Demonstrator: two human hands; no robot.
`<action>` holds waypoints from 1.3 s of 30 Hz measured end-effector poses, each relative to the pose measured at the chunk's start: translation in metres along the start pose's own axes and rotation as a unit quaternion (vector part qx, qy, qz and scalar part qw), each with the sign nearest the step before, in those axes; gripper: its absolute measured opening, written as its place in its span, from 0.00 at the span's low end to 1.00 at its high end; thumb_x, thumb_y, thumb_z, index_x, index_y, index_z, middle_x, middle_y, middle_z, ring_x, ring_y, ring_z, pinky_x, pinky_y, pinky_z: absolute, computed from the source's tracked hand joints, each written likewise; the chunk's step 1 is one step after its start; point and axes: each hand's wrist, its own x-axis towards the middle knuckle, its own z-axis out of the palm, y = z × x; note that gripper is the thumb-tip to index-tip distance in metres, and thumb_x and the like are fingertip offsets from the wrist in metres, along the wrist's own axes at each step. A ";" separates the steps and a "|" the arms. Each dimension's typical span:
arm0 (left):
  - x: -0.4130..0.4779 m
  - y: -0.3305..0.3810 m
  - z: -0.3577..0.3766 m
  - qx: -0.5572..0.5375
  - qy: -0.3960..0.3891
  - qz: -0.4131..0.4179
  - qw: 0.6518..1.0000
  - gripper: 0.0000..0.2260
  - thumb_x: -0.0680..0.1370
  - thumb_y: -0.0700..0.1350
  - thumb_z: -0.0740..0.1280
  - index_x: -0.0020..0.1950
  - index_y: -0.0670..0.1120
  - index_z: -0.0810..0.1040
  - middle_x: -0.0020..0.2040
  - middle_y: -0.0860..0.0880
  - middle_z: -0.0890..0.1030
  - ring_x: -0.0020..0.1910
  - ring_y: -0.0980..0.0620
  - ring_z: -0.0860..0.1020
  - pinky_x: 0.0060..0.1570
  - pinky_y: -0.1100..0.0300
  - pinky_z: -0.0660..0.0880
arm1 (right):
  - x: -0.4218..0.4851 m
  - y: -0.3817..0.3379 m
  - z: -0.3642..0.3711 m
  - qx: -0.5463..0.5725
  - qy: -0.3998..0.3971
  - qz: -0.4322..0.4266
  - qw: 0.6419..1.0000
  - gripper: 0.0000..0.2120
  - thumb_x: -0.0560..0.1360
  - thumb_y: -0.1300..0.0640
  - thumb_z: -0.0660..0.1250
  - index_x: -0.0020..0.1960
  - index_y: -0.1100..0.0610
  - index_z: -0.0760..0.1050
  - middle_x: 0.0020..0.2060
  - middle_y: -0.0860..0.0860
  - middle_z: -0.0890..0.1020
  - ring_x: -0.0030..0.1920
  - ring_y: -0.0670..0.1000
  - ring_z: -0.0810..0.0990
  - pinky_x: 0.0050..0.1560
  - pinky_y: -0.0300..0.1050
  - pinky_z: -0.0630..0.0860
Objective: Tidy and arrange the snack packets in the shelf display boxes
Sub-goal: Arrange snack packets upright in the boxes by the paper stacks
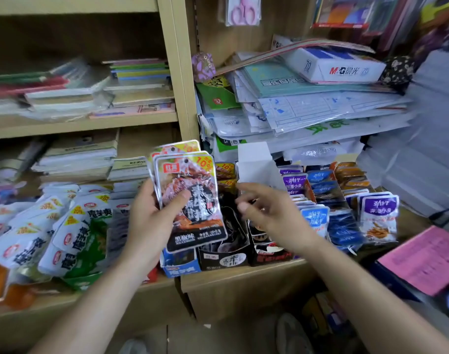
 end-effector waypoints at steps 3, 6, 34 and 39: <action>0.003 0.002 -0.007 -0.004 0.018 0.010 1.000 0.15 0.78 0.39 0.72 0.63 0.51 0.79 0.56 0.54 0.85 0.56 0.56 0.83 0.58 0.53 0.77 | 0.005 0.011 -0.045 -0.120 0.048 0.031 0.991 0.13 0.77 0.57 0.72 0.61 0.49 0.81 0.46 0.43 0.84 0.42 0.47 0.83 0.46 0.46 0.82; 0.004 -0.001 -0.007 0.015 0.013 0.020 1.000 0.16 0.77 0.41 0.73 0.63 0.52 0.78 0.56 0.56 0.85 0.57 0.57 0.82 0.60 0.52 0.76 | -0.003 0.017 -0.069 -0.207 -0.084 0.063 0.973 0.12 0.74 0.53 0.75 0.57 0.46 0.81 0.47 0.39 0.84 0.46 0.39 0.81 0.48 0.38 0.79; 0.020 -0.002 -0.013 0.003 0.173 0.077 0.982 0.14 0.76 0.41 0.75 0.61 0.47 0.78 0.55 0.52 0.85 0.55 0.55 0.83 0.58 0.52 0.78 | -0.004 0.016 -0.024 -0.239 0.041 -0.032 0.970 0.10 0.72 0.50 0.77 0.51 0.53 0.86 0.41 0.44 0.86 0.43 0.41 0.82 0.44 0.30 0.76; 0.021 0.001 -0.018 0.001 0.179 0.073 0.981 0.15 0.77 0.40 0.74 0.62 0.47 0.77 0.55 0.53 0.85 0.54 0.57 0.83 0.59 0.54 0.78 | 0.011 0.011 0.029 -0.374 0.040 -0.073 0.924 0.24 0.70 0.34 0.71 0.56 0.51 0.83 0.47 0.48 0.86 0.52 0.55 0.78 0.54 0.52 0.76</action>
